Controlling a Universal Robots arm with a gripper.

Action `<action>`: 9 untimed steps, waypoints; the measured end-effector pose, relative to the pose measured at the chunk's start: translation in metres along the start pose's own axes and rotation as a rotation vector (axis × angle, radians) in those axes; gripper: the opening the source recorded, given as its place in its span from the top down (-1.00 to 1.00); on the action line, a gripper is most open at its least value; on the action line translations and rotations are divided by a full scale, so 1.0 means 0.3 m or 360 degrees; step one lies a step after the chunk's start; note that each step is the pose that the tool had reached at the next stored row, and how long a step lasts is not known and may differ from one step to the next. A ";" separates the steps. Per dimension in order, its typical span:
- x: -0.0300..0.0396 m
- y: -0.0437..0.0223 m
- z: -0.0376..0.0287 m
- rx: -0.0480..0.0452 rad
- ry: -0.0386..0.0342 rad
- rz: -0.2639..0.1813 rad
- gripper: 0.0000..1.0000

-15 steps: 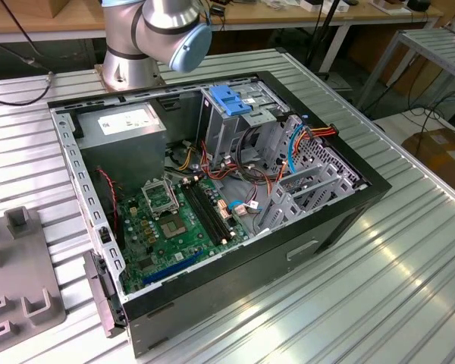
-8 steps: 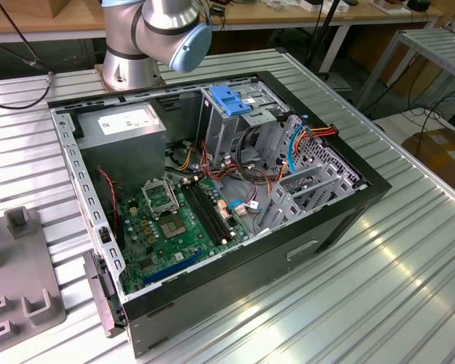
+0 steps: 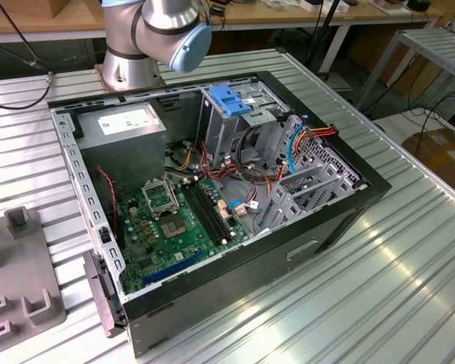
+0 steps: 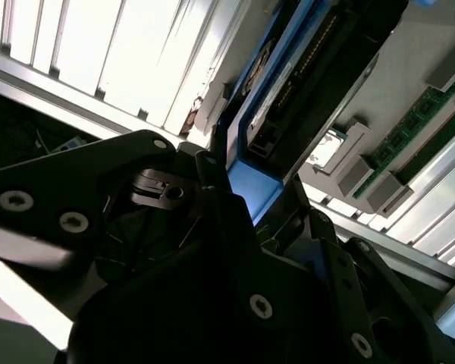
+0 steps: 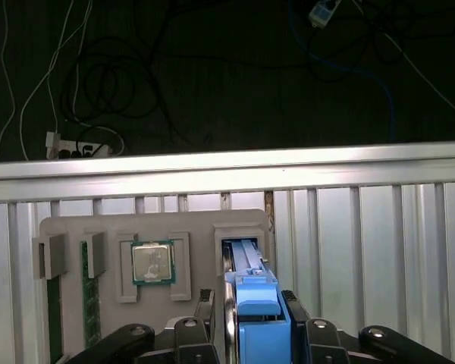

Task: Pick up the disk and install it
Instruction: 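Pick up the disk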

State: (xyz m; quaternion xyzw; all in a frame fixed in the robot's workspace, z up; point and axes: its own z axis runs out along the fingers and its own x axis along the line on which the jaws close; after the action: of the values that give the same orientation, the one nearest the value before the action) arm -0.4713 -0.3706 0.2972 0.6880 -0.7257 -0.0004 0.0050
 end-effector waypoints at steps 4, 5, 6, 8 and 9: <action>0.000 0.000 0.000 0.0000 0.0000 0.0001 0.26; 0.000 0.000 0.000 0.0000 0.0001 0.0001 0.26; 0.000 0.000 0.000 0.0000 0.0001 0.0002 0.26; 0.000 0.000 0.000 0.0000 0.0001 -0.0005 0.26; 0.000 0.000 0.000 0.0000 0.0001 -0.0047 0.26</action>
State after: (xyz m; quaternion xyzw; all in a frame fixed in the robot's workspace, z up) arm -0.4714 -0.3706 0.2972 0.6985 -0.7156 -0.0002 0.0052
